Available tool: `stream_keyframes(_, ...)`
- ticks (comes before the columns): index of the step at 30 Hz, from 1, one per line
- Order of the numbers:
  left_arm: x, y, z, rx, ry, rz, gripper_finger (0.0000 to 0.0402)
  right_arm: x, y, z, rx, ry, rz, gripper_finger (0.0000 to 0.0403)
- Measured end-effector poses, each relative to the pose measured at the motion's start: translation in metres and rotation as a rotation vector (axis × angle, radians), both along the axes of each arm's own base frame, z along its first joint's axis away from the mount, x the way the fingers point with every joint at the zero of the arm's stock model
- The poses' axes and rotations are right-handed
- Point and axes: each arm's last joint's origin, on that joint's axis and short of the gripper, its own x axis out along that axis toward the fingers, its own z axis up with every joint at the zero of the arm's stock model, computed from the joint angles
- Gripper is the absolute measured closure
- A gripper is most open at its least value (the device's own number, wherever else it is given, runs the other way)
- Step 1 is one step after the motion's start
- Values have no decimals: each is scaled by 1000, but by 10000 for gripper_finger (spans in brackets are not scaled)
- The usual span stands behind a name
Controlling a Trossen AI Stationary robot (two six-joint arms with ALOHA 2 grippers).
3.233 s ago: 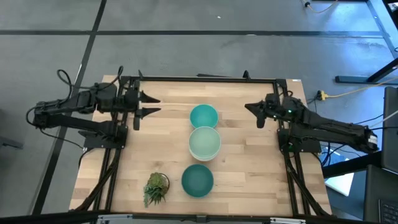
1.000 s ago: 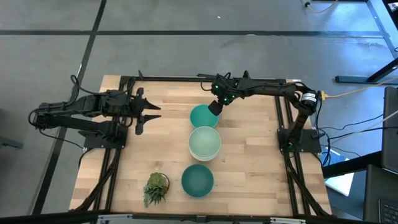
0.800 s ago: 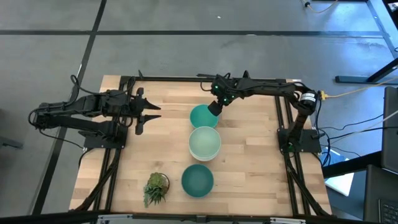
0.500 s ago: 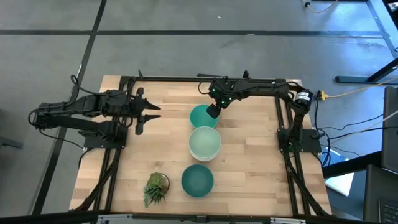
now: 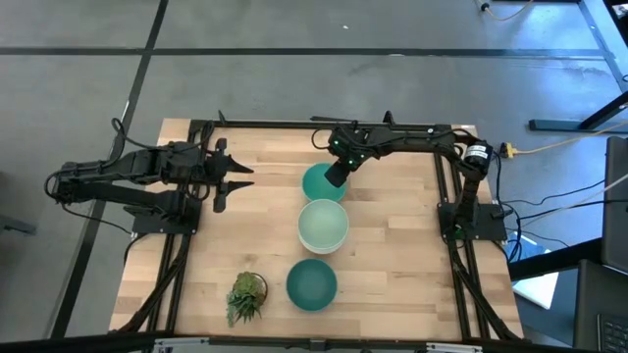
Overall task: Nest bowls inside each other
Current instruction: Stack the blue bowl on the light green bowl
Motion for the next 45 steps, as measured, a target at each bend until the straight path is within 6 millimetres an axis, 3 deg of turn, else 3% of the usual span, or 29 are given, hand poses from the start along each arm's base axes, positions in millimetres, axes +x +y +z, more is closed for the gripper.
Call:
stream_keyframes(4, 0, 0, -1, 0, 6, 0, 266, 0, 0, 0, -7, 5, 18, 388)
stream_keyframes(15, 0, 0, 0, 0, 5, 0, 264, -1, -6, 8, 8, 18, 9, 392)
stream_keyframes(20, 0, 0, -1, 0, 6, 0, 266, 5, -15, 42, -24, 5, 40, 392)
stream_keyframes(29, 0, 0, 0, 0, 5, 0, 266, 8, -20, 131, -103, -26, 93, 392)
stream_keyframes(35, 0, 0, 0, 0, 5, 0, 265, 6, 10, 169, -84, 0, 165, 392)
stream_keyframes(45, 0, 0, 0, -6, 4, 2, 266, 25, 88, 172, -42, -2, 357, 392)
